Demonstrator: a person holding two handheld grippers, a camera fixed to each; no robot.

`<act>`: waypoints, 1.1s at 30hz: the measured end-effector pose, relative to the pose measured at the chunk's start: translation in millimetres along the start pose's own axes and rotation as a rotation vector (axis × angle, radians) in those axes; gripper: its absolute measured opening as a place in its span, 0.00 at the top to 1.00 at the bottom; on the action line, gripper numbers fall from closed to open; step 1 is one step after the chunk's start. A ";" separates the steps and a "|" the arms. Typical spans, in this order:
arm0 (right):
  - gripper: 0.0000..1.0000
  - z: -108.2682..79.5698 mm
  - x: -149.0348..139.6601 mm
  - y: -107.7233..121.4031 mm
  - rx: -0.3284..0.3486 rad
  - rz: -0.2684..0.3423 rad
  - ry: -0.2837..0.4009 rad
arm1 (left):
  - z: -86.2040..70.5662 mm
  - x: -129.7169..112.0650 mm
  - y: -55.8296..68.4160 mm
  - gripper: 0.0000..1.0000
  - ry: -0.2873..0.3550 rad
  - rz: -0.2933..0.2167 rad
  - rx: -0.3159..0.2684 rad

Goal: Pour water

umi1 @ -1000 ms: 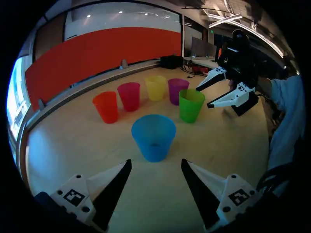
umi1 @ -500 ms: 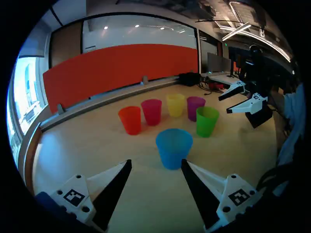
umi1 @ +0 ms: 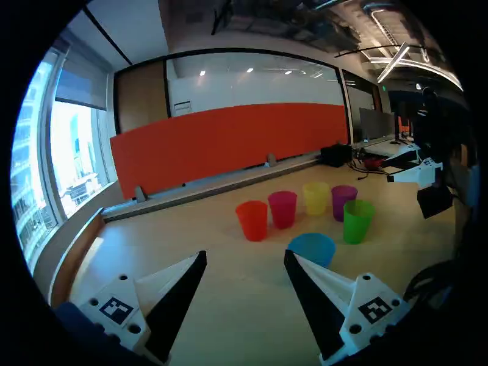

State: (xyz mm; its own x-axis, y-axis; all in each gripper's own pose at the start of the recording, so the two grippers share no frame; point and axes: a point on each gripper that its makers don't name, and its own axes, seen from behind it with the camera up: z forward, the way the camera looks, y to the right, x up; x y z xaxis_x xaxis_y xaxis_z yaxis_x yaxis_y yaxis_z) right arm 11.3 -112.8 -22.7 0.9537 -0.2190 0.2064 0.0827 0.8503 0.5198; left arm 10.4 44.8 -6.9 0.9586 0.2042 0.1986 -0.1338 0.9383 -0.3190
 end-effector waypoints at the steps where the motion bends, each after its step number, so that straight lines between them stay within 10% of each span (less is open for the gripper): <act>1: 0.00 -0.8 2.9 3.1 -0.017 0.005 0.012 | -1.2 2.6 -2.2 0.06 0.011 -0.001 0.014; 33: 0.00 -58.2 60.6 91.7 -0.542 0.186 0.331 | -25.4 56.1 -52.0 0.06 0.254 -0.142 0.304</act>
State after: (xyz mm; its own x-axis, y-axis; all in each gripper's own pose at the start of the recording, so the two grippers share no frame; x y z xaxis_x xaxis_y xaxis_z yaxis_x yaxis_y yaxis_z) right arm 93.6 -20.3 -10.8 0.9975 0.0401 -0.0583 -0.0406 0.9991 -0.0087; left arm 77.5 0.4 -2.7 0.9993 0.0268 -0.0264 -0.0271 0.9996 -0.0095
